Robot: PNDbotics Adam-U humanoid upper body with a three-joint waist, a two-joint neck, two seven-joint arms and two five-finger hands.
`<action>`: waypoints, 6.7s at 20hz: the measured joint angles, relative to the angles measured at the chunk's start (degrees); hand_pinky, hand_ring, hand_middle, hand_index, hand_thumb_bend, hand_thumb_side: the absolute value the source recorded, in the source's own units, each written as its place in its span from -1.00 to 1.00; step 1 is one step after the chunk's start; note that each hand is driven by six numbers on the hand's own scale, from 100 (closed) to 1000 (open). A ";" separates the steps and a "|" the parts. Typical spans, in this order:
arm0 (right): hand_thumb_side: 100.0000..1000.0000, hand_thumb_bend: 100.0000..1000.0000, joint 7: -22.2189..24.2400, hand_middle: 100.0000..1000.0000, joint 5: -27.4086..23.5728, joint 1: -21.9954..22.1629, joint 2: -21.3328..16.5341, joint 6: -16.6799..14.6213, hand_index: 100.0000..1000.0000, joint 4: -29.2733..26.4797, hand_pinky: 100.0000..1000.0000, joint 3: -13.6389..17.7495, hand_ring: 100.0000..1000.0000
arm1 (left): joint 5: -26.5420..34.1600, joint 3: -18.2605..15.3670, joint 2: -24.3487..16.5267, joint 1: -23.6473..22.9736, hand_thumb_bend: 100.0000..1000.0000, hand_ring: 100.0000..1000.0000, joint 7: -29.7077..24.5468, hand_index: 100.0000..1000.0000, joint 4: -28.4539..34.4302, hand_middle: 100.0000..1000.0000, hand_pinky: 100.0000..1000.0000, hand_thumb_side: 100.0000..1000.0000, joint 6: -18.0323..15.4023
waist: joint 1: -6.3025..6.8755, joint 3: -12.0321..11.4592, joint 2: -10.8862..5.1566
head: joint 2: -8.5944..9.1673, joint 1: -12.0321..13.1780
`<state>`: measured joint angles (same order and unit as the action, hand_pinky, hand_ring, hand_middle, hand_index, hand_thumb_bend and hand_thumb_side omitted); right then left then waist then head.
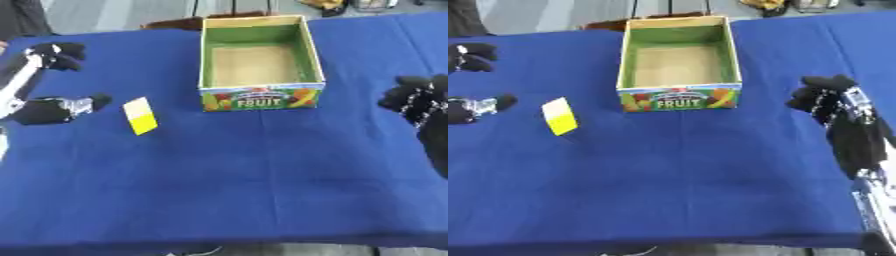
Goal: Pick up objects on the table and place them in the box.
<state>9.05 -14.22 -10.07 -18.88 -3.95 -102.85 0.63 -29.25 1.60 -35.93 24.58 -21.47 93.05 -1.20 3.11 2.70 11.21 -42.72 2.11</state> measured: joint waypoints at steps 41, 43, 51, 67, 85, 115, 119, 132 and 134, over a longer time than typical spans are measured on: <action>0.91 -1.00 0.30 0.16 0.00 0.24 -0.02 0.23 0.54 0.00 0.60 -0.45 0.28 | -25.13 9.48 8.50 15.42 0.41 -0.09 -1.20 0.42 -27.34 -0.03 0.00 -0.27 -5.94 | 0.09 1.22 -0.02 | -0.01 0.72; 0.91 -1.00 0.34 0.16 0.00 0.24 -0.02 0.26 0.54 0.00 0.60 -0.50 0.28 | -24.95 9.49 8.72 15.53 0.39 -0.15 -1.07 0.36 -27.50 -0.09 -0.08 -0.27 -5.94 | 0.13 1.32 -0.02 | -0.01 0.80; 0.91 -1.00 0.43 0.16 0.00 0.24 -0.02 0.35 0.54 0.00 0.60 -0.65 0.28 | -24.70 9.48 9.22 15.70 0.03 -0.68 -0.34 -0.14 -28.43 -0.57 -0.82 -0.52 -4.99 | 0.34 1.69 -0.02 | -0.01 0.81; 0.92 -1.00 0.56 0.16 0.00 -0.03 -0.02 0.44 0.54 0.00 0.60 -0.70 0.28 | -14.22 8.05 10.64 22.04 -0.08 -0.93 6.30 -0.46 -22.47 -0.88 -1.00 -0.54 -2.38 | 0.70 3.47 0.52 | 0.13 1.24; 0.96 -1.00 2.59 0.16 0.00 -1.87 -0.20 0.91 0.54 -0.13 0.60 -2.64 0.29 | -16.46 5.66 17.09 31.34 -0.16 -0.63 13.99 -0.21 -36.00 -0.62 -0.71 -0.47 -1.41 | 3.28 11.41 2.57 | 2.93 4.90; 0.94 -1.00 2.24 0.16 0.02 -0.41 0.00 0.72 0.53 -0.33 0.60 -2.03 0.29 | 19.44 1.95 10.90 16.37 0.68 0.15 18.37 0.53 -2.63 0.23 0.04 0.45 -6.61 | 1.17 5.87 1.17 | 3.08 1.65; 0.94 -1.00 2.14 0.16 0.02 0.05 0.02 0.67 0.53 -0.33 0.60 -1.74 0.29 | 26.28 -0.67 9.64 9.24 0.59 0.10 19.54 0.50 4.50 0.18 -0.02 0.53 -4.53 | 1.08 4.73 0.86 | 2.94 0.91; 0.93 -1.00 1.74 0.16 0.02 0.27 0.02 0.66 0.53 -0.32 0.60 -1.38 0.29 | 33.01 -5.39 13.31 -10.65 0.42 0.07 23.36 0.49 9.77 0.16 -0.07 0.73 -2.05 | 0.39 1.94 0.40 | 2.44 -0.73; 0.93 -1.00 1.75 0.16 0.02 0.27 0.02 0.67 0.52 -0.32 0.60 -1.38 0.29 | 33.27 -5.47 14.26 -11.77 0.41 0.06 23.44 0.48 9.76 0.15 -0.08 0.76 -1.98 | 0.32 1.72 0.40 | 2.44 -0.77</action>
<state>10.80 -14.20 -9.80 -18.86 -3.28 -103.17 -0.75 4.02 -3.87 -21.67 12.81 1.96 102.81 -3.17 3.43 4.42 11.60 -40.28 1.33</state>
